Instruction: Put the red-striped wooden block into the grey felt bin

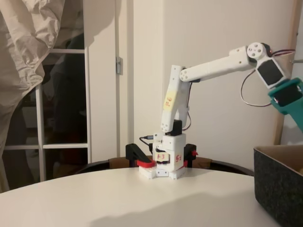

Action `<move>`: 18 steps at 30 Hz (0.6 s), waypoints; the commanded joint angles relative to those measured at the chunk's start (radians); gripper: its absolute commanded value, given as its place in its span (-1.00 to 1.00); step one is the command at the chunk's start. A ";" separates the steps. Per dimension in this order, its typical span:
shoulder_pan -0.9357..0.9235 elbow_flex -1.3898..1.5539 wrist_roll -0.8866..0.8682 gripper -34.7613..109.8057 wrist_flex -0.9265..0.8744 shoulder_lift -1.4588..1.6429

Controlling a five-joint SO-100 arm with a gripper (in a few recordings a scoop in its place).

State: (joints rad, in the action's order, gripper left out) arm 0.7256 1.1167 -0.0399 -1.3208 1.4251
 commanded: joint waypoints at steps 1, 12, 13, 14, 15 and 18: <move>0.025 -0.064 -0.006 -0.18 -0.077 0.054; -0.037 -0.061 -0.130 -0.22 -0.331 0.270; -0.057 -0.060 -0.158 -0.23 -0.359 0.293; -0.080 -0.060 -0.187 -0.24 -0.387 0.319; -0.103 -0.060 -0.213 -0.24 -0.410 0.344; -0.196 -0.060 -0.314 -0.29 -0.453 0.408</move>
State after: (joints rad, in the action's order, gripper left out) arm 0.5983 1.0861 -0.2730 -1.7196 1.7242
